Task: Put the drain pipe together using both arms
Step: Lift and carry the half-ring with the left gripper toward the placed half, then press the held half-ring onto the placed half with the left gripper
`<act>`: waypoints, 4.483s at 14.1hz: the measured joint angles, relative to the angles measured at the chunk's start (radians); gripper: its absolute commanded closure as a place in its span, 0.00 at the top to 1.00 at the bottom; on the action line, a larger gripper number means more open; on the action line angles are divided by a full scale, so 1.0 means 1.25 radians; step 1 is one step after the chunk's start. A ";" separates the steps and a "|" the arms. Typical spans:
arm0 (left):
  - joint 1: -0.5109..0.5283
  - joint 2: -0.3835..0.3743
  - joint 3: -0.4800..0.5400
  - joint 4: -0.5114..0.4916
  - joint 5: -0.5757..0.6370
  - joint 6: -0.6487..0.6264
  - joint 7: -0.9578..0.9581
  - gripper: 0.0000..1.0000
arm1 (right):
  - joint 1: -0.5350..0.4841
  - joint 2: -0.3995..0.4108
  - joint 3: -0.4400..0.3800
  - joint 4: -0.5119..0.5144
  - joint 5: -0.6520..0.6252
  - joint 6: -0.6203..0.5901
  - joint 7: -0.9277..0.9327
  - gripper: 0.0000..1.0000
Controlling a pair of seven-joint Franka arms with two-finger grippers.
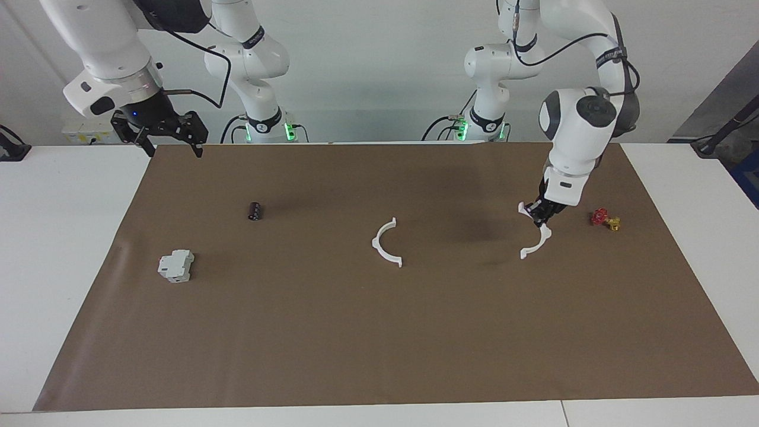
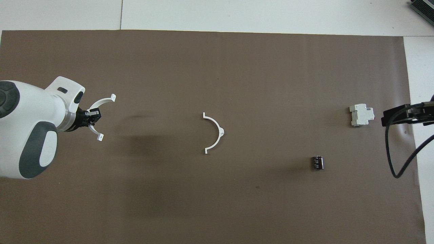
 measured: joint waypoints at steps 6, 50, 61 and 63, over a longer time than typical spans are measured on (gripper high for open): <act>-0.036 -0.055 -0.006 0.054 -0.004 -0.090 -0.092 0.00 | 0.000 0.000 -0.002 0.000 0.000 0.000 0.000 1.00; -0.384 0.231 -0.011 -0.041 0.037 0.305 -0.673 0.00 | -0.004 -0.007 -0.009 -0.024 0.030 0.062 0.000 1.00; -0.395 0.232 -0.010 -0.041 0.037 0.305 -0.681 0.00 | -0.004 -0.007 -0.009 -0.024 0.030 0.062 0.000 1.00; -0.395 0.232 -0.010 -0.041 0.038 0.305 -0.681 0.00 | -0.004 -0.007 -0.009 -0.024 0.030 0.062 0.000 1.00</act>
